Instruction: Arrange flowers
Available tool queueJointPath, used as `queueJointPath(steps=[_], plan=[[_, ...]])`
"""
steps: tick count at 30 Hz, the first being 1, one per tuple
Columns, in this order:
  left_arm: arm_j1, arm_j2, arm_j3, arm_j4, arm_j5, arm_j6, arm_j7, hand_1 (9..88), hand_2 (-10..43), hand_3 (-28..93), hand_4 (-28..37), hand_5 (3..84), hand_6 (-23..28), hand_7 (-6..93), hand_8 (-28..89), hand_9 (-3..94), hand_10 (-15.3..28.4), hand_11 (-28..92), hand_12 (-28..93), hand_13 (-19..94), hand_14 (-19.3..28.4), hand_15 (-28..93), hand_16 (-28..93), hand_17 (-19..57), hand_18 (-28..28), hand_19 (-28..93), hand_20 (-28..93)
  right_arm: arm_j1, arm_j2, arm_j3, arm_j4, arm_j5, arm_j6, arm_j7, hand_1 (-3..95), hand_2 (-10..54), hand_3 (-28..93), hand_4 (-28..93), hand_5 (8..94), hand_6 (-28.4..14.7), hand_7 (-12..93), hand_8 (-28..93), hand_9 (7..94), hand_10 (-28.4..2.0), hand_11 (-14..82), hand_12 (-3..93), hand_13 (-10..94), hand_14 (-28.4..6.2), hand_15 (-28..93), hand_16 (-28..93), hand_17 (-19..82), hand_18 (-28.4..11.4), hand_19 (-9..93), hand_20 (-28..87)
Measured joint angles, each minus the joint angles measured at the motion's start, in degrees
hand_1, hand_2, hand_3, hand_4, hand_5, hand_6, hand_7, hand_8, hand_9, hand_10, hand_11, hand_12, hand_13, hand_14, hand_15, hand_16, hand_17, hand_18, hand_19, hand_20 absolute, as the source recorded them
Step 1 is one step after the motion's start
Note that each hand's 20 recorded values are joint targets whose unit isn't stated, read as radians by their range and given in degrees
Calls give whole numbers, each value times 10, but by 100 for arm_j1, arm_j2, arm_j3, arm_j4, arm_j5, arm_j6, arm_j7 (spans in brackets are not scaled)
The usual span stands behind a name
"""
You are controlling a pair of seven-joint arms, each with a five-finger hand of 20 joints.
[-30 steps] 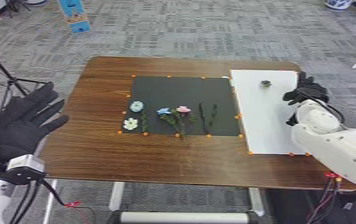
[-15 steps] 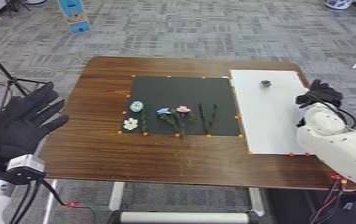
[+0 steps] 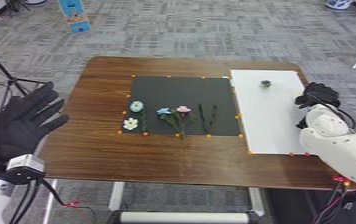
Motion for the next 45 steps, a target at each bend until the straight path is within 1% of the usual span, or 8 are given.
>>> queueJointPath(steps=[2,5,12,20,23,28,37,45], plan=[[-1,0,1,0,0,0,0,198,-46,679,-283,282,33,133,-73,209,100,111,170,172,131,112,62,-132,235,391,66,4,-4,-37,17,-45,100,-28,494,-95,778,-281,661,44,448,-35,815,-50,161,396,686,-50,824,294,333,-186,820,507],[1,0,-1,0,0,0,0,197,-45,679,-283,282,33,132,-73,209,100,111,169,173,130,112,61,-132,235,391,66,5,-21,-94,51,-124,330,-85,518,-95,778,-282,723,45,446,-32,864,-45,161,431,710,-45,823,299,345,-188,829,510],[10,-10,-43,-6,0,9,8,197,-46,680,-283,283,34,133,-73,210,100,111,168,174,132,115,61,-131,234,392,67,-143,-26,1,-50,-349,617,-520,508,-95,812,-282,740,42,433,-18,880,-48,145,438,721,-48,831,310,347,-193,838,518],[17,-10,-56,-9,0,13,8,196,-45,679,-283,283,34,133,-73,209,100,111,168,174,132,115,60,-131,234,392,66,-130,2,-105,-986,-642,815,-1227,509,-95,812,-283,741,40,428,-11,880,-49,146,444,724,-47,838,315,350,-193,843,522],[1,-7,-35,-9,0,13,3,196,-45,678,-283,283,33,133,-73,209,100,110,169,174,132,114,60,-131,234,392,66,118,-35,-423,-1280,-939,1138,-1619,507,-95,814,-283,741,41,430,-9,883,-48,146,443,725,-47,842,317,351,-192,845,523],[-59,-1,23,-2,0,12,-5,196,-46,679,-283,283,34,132,-73,209,99,110,169,174,131,113,60,-132,234,392,67,584,-344,-898,-1436,-1870,1803,-1604,506,-95,816,-283,742,42,430,-11,882,-47,145,445,726,-45,844,319,352,-193,848,524],[-107,21,59,2,0,12,-10,196,-46,680,-283,283,34,133,-73,210,101,110,169,175,132,115,60,-132,234,392,66,1363,-1007,-1888,-1339,-1421,1210,-1635,503,-95,815,-283,739,42,433,-12,880,-48,142,444,725,-48,845,322,350,-195,848,525],[-71,8,49,-3,4,15,-1,197,-47,680,-283,283,33,133,-73,211,100,109,168,176,132,115,60,-131,234,391,66,1421,-1014,-2205,-1342,-1591,476,-1562,502,-95,815,-283,737,42,434,-15,880,-47,138,440,726,-47,847,322,350,-195,849,524]])
